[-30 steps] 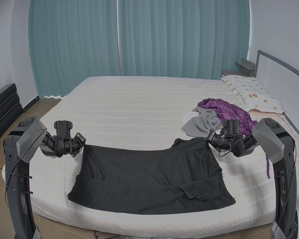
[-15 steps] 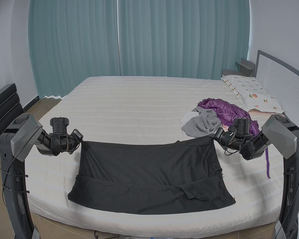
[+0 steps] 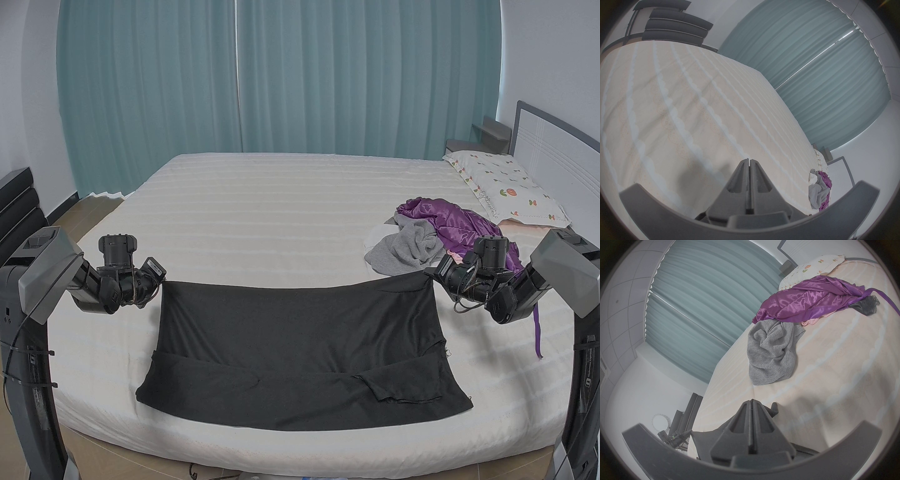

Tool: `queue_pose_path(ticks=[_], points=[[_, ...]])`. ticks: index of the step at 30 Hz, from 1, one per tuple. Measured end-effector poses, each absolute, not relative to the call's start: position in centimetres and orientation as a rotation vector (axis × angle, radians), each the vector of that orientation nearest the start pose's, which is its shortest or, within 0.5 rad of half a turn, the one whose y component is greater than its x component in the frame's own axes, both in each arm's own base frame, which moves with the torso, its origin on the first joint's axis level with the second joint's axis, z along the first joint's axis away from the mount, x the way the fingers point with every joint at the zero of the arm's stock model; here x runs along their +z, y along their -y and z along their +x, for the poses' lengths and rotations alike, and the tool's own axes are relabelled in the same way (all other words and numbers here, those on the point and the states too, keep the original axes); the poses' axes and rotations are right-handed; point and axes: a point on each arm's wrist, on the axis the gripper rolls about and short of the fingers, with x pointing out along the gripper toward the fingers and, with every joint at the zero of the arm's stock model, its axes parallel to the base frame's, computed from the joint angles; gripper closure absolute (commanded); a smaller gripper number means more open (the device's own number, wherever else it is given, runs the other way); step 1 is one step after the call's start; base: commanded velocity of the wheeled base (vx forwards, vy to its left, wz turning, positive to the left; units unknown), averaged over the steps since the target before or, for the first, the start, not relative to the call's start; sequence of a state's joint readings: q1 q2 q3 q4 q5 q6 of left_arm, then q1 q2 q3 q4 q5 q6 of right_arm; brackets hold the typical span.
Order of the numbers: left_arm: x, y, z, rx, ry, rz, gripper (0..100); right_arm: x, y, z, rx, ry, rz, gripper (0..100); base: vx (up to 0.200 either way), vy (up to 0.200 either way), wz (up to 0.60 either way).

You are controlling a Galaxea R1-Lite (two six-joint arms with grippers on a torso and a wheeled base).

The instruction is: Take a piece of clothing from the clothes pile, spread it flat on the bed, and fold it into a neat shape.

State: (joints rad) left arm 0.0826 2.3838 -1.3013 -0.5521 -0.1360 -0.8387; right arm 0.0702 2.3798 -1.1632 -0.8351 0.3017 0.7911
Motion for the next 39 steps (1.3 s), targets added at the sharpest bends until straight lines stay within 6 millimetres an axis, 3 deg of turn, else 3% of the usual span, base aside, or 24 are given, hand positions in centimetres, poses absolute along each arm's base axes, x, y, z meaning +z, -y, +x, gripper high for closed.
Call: queue_pose_path(ticks=[15, 27, 34, 39], points=[[3.5, -3.5, 45.3, 0.173, -0.522, -0.874, 100, 2.8, -3.8, 44.1, 0.196, -0.501, 0.823, 100, 0.0, 0.0, 0.0], [2.2, -3.3, 43.6, 0.167, -0.598, -0.777, 100, 1.9, -3.2, 42.1, 0.184, -0.577, 0.83, 100, 0.0, 0.0, 0.0], [3.0, -3.4, 42.9, 0.151, -0.598, -0.783, 100, 3.0, -2.9, 40.7, 0.211, -0.594, 0.84, 100, 0.0, 0.0, 0.0], [3.7, -3.5, 43.0, 0.142, -0.577, -0.787, 100, 3.7, -3.0, 41.0, 0.222, -0.564, 0.838, 100, 0.0, 0.0, 0.0]])
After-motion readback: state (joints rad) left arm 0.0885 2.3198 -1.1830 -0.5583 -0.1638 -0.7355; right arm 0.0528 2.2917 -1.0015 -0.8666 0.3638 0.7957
